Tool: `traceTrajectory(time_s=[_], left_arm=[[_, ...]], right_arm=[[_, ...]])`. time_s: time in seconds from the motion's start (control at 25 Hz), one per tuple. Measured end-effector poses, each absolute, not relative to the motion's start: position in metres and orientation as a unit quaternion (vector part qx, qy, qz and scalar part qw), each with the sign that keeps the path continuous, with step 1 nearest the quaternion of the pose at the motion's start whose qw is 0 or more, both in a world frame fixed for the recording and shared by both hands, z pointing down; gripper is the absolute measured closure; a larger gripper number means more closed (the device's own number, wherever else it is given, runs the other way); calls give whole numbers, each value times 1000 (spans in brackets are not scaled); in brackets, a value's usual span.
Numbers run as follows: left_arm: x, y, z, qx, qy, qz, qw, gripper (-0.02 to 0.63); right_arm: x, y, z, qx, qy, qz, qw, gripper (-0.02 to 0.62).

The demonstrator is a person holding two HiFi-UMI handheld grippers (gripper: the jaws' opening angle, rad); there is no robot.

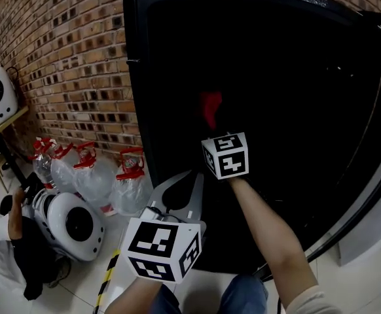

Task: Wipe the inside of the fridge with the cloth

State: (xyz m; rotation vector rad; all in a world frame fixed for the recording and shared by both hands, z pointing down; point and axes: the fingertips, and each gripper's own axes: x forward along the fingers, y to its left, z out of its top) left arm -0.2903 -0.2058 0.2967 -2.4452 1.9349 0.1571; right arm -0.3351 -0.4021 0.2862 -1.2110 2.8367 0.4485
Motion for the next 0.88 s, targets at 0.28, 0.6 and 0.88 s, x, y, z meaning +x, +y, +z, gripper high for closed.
traceTrajectory(time_s=[0.28,0.6,0.88], left_arm=[[-287,-204,309,-788,615,38,9,591],[-283,-216,311,-790,611,42,12,591],[-259,-240,302,-810,584,43,19,591]], right_arm=[[-333,-440,295,-418,900,127,8,535],[-277,-464,295,-480,869,120,-7,535],[-216,-472,295,-543,832,112,-16,535]])
